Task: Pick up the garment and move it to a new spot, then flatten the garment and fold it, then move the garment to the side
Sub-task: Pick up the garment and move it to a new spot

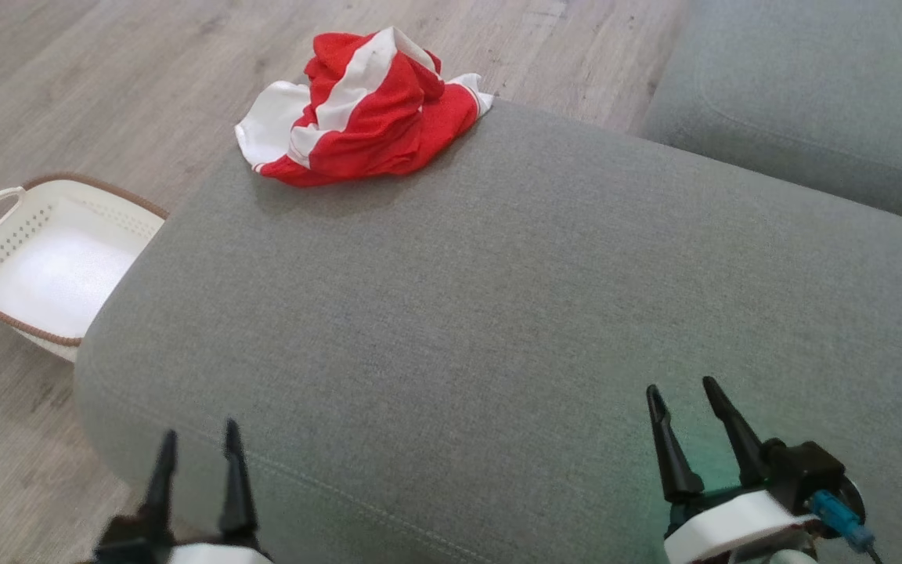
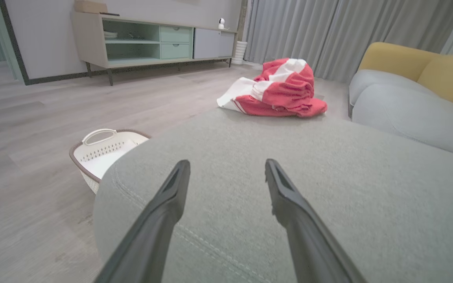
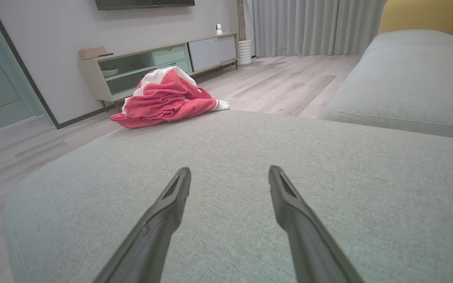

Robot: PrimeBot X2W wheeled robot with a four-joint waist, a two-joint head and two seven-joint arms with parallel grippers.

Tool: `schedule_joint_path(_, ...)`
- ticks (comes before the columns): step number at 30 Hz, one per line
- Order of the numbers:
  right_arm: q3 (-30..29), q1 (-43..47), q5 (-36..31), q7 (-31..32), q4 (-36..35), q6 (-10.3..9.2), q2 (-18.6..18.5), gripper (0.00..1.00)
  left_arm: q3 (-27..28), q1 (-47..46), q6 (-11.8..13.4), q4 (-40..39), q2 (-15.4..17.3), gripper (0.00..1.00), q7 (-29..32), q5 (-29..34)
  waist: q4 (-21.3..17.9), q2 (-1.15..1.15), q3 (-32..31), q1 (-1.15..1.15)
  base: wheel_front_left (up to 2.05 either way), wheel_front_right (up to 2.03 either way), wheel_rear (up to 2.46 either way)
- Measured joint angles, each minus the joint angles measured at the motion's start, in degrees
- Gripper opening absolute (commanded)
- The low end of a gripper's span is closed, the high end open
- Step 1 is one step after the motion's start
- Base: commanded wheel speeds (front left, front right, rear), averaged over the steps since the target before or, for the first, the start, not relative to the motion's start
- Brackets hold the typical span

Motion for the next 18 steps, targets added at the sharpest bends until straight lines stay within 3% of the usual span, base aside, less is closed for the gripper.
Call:
schedule_joint_path(6,-1.5,-0.2,-2.1,0.0,-1.2,0.0,0.0,1.0,4.6,-1.6,0.5,-8.0,3.1,1.0,0.0,0.1,-1.0,0.0,2.5,0.0,0.0,0.0,0.0)
schedule_joint_path(10,-2.1,-1.6,-4.0,0.0,-2.1,0.0,0.0,1.0,8.3,-9.5,0.4,-13.0,8.8,1.0,2.6,0.1,-2.3,0.0,5.1,0.0,0.0,0.0,0.0)
schedule_joint_path(12,-2.4,-3.2,-4.8,0.0,-3.1,0.0,0.0,1.0,9.6,-15.9,-0.4,-14.5,12.4,1.0,5.1,0.1,-3.2,0.0,6.6,0.0,0.0,0.0,0.0)
schedule_joint_path(13,-2.4,-3.2,-4.8,0.0,-3.1,0.0,0.0,1.0,9.6,-15.9,-0.4,-14.5,12.4,1.0,5.1,0.1,-3.2,0.0,6.6,0.0,0.0,0.0,0.0)
schedule_joint_path(18,-2.1,-6.7,-7.5,-0.1,-4.5,0.0,-0.1,1.0,10.2,-31.3,-4.1,-12.9,19.2,1.0,11.0,0.1,-6.0,0.0,11.0,0.01,0.0,0.0,0.0)
